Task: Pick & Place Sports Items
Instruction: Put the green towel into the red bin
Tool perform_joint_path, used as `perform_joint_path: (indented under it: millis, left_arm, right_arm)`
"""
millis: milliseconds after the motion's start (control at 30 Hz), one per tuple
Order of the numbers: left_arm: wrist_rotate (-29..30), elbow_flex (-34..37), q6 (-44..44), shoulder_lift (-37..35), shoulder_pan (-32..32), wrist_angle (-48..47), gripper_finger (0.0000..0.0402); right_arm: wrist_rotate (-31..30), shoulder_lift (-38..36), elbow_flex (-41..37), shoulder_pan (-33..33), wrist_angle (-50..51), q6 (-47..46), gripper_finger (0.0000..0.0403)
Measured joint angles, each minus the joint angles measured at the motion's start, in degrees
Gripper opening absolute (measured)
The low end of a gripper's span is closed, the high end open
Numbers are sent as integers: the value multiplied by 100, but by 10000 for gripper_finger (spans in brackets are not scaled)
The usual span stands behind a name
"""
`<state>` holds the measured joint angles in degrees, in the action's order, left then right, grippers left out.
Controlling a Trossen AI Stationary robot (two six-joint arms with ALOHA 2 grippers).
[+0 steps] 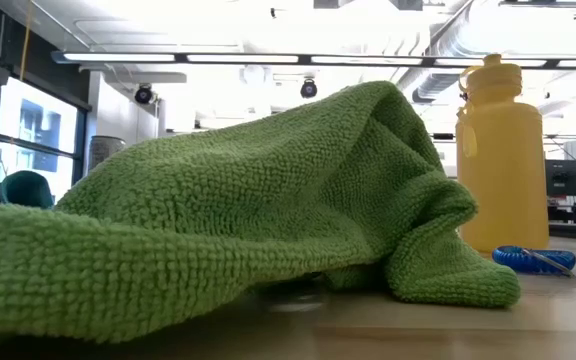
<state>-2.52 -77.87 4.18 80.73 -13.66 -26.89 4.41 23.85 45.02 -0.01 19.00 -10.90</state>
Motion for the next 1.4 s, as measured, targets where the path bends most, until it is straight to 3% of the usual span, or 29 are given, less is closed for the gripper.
perform_joint_path:
  millis: [767,1400]
  left_arm:
    - [72,-11,68,556,-54,740,334]
    - [-110,-7,905,1466,-367,881,334]
  right_arm:
    - [-132,259,-3,0,-307,342,0]
    - [-130,263,-3,0,-356,343,0]
